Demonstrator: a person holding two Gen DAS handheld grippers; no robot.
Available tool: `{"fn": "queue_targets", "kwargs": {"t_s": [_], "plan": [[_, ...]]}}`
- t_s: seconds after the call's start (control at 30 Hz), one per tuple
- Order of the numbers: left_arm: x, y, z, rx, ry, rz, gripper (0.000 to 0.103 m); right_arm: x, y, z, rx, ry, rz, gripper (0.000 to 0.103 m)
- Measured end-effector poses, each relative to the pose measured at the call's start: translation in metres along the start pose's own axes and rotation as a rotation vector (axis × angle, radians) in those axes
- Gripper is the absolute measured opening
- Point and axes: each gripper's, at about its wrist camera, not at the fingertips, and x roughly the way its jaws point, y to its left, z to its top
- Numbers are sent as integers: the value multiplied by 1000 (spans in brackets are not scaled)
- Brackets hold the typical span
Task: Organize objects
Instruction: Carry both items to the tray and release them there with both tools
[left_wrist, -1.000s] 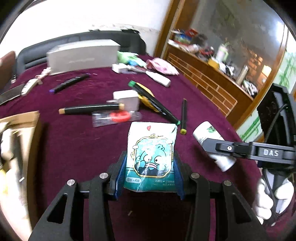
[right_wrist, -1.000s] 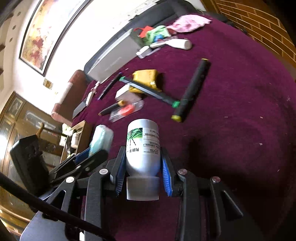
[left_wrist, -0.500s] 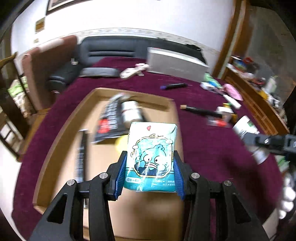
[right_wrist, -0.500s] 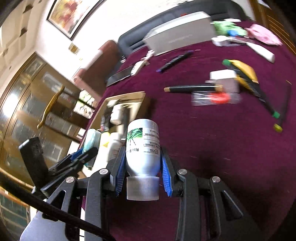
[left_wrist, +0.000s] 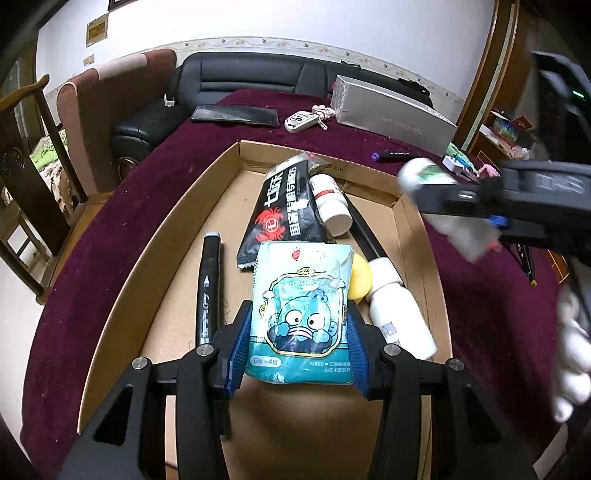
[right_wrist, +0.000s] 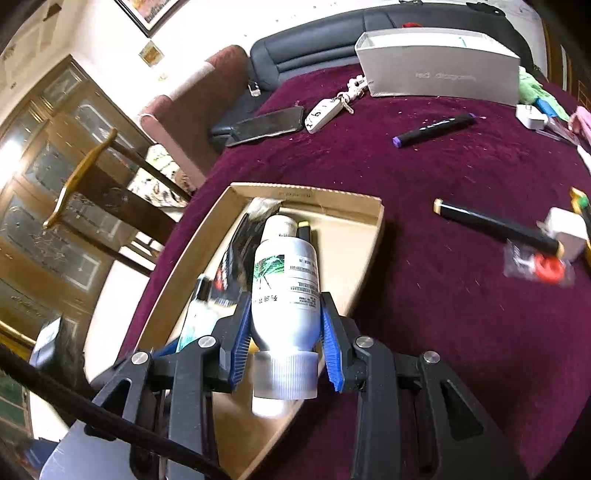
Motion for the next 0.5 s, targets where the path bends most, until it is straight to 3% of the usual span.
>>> {"fn": "queue_targets", "kwargs": {"t_s": [0.2, 0.4, 0.5], "plan": [[-1, 5, 1, -19, -12, -25, 45, 40, 1, 20, 4, 31, -92, 32], [-3, 3, 0, -11, -8, -27, 46, 53, -5, 23, -2, 27, -149, 32], [-3, 5, 1, -34, 3, -33, 53, 55, -8, 23, 5, 14, -168, 33]]}}
